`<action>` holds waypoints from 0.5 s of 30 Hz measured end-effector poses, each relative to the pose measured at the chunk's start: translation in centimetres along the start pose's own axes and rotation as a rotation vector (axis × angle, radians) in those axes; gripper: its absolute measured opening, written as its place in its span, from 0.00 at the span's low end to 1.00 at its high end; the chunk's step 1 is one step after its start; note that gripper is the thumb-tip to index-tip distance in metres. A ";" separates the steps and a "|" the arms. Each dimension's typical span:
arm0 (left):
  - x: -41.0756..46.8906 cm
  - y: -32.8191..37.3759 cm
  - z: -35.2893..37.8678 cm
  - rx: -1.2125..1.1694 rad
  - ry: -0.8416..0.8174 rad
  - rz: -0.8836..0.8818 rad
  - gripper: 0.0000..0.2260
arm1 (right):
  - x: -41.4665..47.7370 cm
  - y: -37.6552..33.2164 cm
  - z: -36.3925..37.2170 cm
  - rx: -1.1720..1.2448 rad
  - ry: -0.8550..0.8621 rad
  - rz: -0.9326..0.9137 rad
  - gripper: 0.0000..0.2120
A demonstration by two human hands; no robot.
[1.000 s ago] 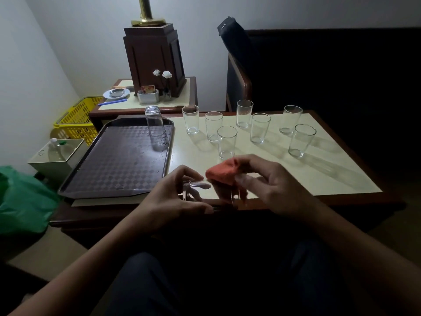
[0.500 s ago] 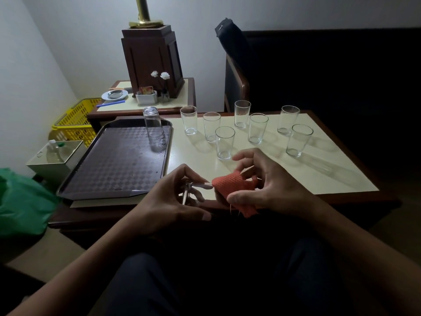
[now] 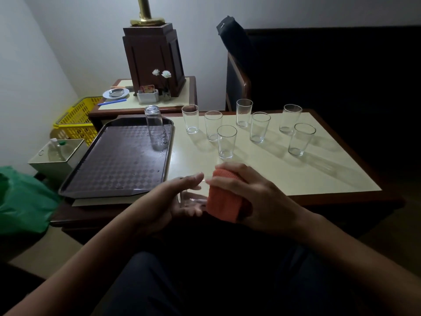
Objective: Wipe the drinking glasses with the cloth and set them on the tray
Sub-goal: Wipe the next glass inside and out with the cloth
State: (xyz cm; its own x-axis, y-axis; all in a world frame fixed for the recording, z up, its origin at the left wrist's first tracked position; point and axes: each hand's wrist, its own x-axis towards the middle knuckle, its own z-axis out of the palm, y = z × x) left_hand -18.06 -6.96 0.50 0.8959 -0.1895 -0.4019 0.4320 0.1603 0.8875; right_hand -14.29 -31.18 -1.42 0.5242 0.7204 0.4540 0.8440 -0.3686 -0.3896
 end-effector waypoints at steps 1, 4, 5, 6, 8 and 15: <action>0.0 -0.1 -0.3 0.000 -0.042 -0.060 0.27 | 0.0 0.1 0.2 -0.012 -0.017 -0.036 0.37; 0.0 -0.1 -0.3 -0.050 -0.112 -0.024 0.24 | 0.0 -0.1 0.0 0.095 0.035 0.055 0.38; -0.1 0.0 -0.1 -0.077 -0.113 0.043 0.20 | 0.0 -0.3 -0.1 0.197 0.066 0.160 0.38; -0.3 0.1 0.0 -0.059 -0.109 0.126 0.17 | 0.1 -0.5 -0.3 0.384 0.080 0.303 0.38; -0.7 0.3 -0.2 0.154 -0.098 0.331 0.22 | 0.7 -1.3 0.0 1.004 0.042 0.589 0.34; -0.5 0.3 0.3 0.108 -0.002 0.071 0.25 | 0.1 -1.0 -0.2 0.370 0.049 0.333 0.37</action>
State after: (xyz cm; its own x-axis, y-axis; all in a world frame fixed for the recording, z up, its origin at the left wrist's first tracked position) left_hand -18.43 -7.14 1.06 0.9236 -0.1831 -0.3368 0.3537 0.0681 0.9329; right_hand -15.03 -30.85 -0.85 0.7708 0.5670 0.2903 0.5375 -0.3342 -0.7742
